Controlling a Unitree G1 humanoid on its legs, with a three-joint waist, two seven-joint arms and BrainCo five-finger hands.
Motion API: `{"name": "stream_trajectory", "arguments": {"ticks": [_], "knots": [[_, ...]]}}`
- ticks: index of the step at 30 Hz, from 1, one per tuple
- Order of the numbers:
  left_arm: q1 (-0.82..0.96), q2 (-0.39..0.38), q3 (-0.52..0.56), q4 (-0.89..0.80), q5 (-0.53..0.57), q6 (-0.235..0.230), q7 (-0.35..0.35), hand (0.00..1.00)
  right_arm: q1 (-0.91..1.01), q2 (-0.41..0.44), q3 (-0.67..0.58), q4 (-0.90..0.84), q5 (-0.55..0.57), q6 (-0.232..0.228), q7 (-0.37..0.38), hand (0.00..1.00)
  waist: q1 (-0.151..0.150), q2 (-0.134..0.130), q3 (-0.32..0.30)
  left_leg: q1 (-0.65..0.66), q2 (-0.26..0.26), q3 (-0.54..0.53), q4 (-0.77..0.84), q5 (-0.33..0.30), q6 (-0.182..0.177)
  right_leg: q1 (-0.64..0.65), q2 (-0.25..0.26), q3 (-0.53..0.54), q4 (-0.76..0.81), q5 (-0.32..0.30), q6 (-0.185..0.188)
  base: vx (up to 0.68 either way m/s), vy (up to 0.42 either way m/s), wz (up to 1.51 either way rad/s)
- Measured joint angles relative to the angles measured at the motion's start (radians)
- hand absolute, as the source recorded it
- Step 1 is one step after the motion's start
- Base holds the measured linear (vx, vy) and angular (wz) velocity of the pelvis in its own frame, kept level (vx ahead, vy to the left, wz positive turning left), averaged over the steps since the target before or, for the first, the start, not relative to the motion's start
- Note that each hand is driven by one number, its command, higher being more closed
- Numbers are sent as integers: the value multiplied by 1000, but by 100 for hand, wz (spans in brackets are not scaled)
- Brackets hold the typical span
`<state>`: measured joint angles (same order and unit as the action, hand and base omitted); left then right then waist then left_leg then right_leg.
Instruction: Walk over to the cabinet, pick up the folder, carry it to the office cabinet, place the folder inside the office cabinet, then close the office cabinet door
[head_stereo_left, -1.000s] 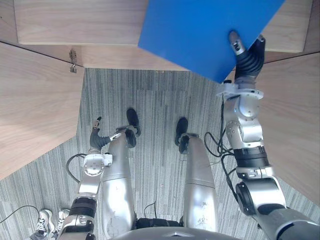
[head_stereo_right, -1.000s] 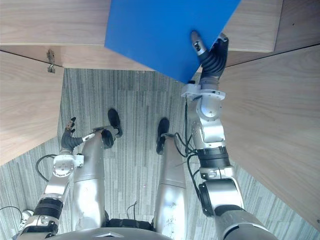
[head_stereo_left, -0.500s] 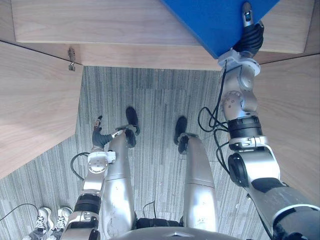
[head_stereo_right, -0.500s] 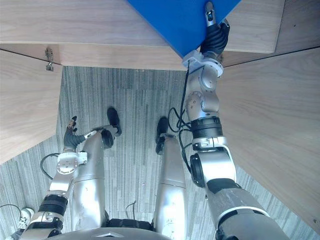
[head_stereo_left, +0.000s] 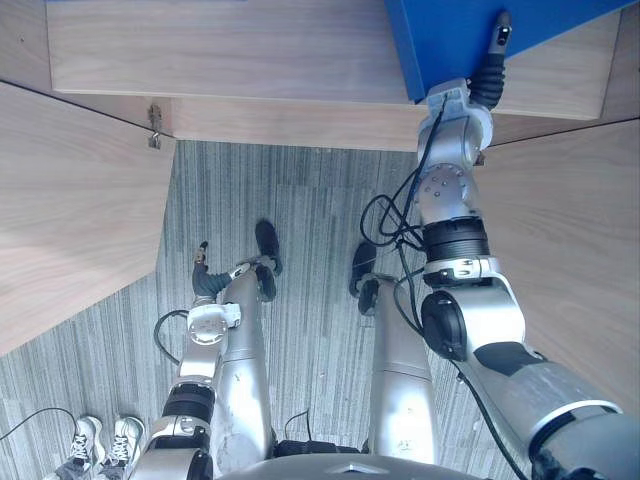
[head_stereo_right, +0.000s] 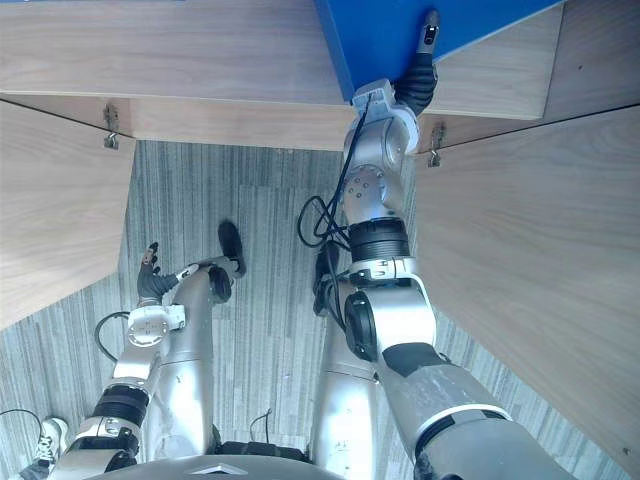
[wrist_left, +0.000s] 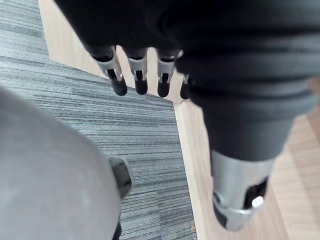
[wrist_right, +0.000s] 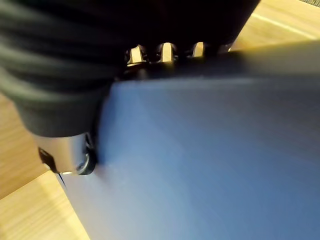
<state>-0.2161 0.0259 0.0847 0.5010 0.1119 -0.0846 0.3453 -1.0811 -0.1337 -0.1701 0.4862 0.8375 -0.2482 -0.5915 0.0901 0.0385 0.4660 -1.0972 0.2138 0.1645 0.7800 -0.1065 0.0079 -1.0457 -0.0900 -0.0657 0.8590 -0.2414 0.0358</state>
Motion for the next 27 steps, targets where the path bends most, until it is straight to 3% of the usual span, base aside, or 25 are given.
{"name": "stream_trajectory", "arguments": {"ticks": [17,24,27], "knots": [[-2,-34,-10,2,0,14,20,0,9,5,47,7,-23,36,40,0,13,14,-8,18,4,-4,-33,23,-14,6,9,-6,-7,6,-17,-8,-19,1],[-3,-34,-35,28,0,21,20,0,14,3,59,49,-113,83,50,0,11,14,-9,65,3,7,-75,38,-9,50,10,-6,-51,25,-14,0,0,0],[-3,-33,-48,30,0,22,20,0,17,-5,105,49,-224,127,66,0,-1,15,-9,78,2,13,-104,51,-7,63,12,-8,-84,42,-13,-3,-4,-1]]}}
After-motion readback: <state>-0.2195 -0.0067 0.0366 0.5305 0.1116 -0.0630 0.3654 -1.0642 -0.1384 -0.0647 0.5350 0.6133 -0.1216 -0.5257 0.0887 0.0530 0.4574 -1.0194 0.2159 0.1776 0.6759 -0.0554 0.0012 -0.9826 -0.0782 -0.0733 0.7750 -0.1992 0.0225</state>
